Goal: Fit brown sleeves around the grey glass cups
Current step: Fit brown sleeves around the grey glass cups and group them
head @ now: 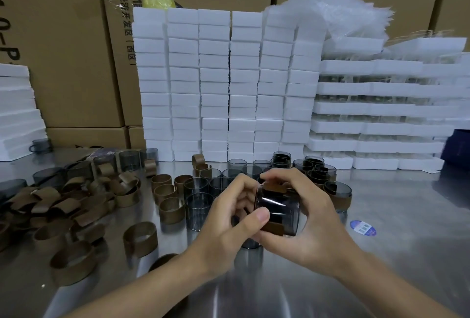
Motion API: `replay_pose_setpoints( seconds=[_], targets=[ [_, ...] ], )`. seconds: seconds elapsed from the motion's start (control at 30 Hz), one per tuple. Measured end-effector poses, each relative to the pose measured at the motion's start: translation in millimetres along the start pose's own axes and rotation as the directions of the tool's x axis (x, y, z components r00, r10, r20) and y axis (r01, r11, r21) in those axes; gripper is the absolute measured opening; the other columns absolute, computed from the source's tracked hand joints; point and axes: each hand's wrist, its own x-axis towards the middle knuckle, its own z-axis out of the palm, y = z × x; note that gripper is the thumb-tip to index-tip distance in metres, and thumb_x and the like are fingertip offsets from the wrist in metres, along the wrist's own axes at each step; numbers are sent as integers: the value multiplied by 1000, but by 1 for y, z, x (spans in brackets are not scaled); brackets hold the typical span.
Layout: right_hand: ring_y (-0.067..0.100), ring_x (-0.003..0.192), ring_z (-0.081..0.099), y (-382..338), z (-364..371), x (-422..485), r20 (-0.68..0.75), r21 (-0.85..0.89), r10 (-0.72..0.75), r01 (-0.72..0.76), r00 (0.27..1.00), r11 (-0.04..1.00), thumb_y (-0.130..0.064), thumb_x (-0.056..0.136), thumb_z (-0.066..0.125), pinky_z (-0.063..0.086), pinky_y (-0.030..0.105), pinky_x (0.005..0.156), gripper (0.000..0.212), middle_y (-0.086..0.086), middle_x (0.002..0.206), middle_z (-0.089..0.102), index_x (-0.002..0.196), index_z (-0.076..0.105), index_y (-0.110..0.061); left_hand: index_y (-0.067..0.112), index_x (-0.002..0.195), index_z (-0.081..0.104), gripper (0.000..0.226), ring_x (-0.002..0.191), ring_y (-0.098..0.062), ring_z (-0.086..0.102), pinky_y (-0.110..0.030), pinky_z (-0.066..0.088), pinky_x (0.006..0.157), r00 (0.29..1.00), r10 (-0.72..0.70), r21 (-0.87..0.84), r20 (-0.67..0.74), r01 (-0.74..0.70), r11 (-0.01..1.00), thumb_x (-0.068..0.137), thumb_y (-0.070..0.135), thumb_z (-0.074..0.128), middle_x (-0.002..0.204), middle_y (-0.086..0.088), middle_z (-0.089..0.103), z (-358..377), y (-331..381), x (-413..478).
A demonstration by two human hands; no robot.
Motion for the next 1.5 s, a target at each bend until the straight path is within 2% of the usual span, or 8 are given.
replay_pose_setpoints(
  seconds=[0.23, 0.47, 0.87, 1.17, 1.27, 1.37, 1.47, 1.5],
  targets=[
    [16, 86, 73, 2, 1, -2, -19, -110, -57, 54, 998, 992, -29, 67, 88, 56, 25, 73, 51, -10, 96, 71, 111, 66, -17, 12, 115, 59, 50, 90, -56, 55, -72, 45, 74, 1000, 4, 37, 24, -4, 999, 91, 54, 69, 97, -26, 58, 0, -2, -1],
    [15, 77, 70, 1, 2, 0, -28, -107, -70, 66, 997, 992, -35, 68, 86, 55, 27, 66, 49, -12, 90, 68, 106, 62, -16, 7, 117, 62, 48, 93, -56, 59, -75, 47, 79, 998, -10, 37, 56, 8, 999, 93, 48, 64, 99, -24, 63, -1, -1, 0],
    [18, 76, 68, -1, 2, -1, 4, -76, -71, 71, 997, 995, -35, 66, 90, 53, 27, 65, 50, -11, 88, 65, 101, 59, -19, 6, 111, 62, 45, 82, -48, 59, -54, 47, 68, 997, 5, 61, 82, -10, 998, 92, 47, 61, 90, -18, 62, 1, 3, -2],
    [20, 86, 69, 6, 3, -2, 36, -19, 11, -10, 999, 1000, -41, 73, 89, 52, 20, 73, 54, -10, 97, 66, 112, 53, -30, 6, 111, 63, 50, 86, -53, 60, -66, 49, 73, 999, 0, 84, 44, -4, 996, 93, 52, 59, 92, -25, 62, 1, -1, 0],
    [23, 104, 69, 12, -2, -3, 69, 14, 37, -38, 997, 999, -41, 75, 90, 58, 25, 84, 69, -12, 114, 63, 129, 47, -38, 4, 110, 64, 55, 83, -40, 62, -50, 50, 71, 999, -49, 50, -15, 50, 998, 97, 56, 54, 93, -27, 61, 0, -5, 4],
    [26, 106, 70, 17, -3, -4, 63, -11, 24, -24, 998, 1000, -37, 77, 90, 61, 33, 86, 73, -10, 121, 64, 135, 46, -40, -3, 114, 67, 69, 76, -25, 64, -29, 51, 67, 994, -81, 17, -67, 82, 996, 101, 60, 44, 90, -23, 66, 0, -9, 7],
    [21, 102, 73, 15, 0, -3, -7, -18, 71, -71, 997, 997, -47, 79, 89, 57, 22, 84, 63, -10, 116, 70, 131, 54, -45, 5, 113, 72, 74, 86, -34, 68, -37, 57, 74, 988, -137, 49, -72, 141, 989, 103, 68, 34, 94, -19, 73, 0, -13, 9],
    [18, 100, 73, 14, 2, -2, -33, -8, 109, -110, 993, 994, -53, 80, 87, 56, 19, 81, 55, -11, 112, 72, 126, 58, -47, 16, 115, 73, 66, 82, -26, 68, -28, 55, 71, 989, -122, 63, -79, 127, 990, 104, 67, 33, 94, -11, 74, 0, -14, 9]
  ],
)
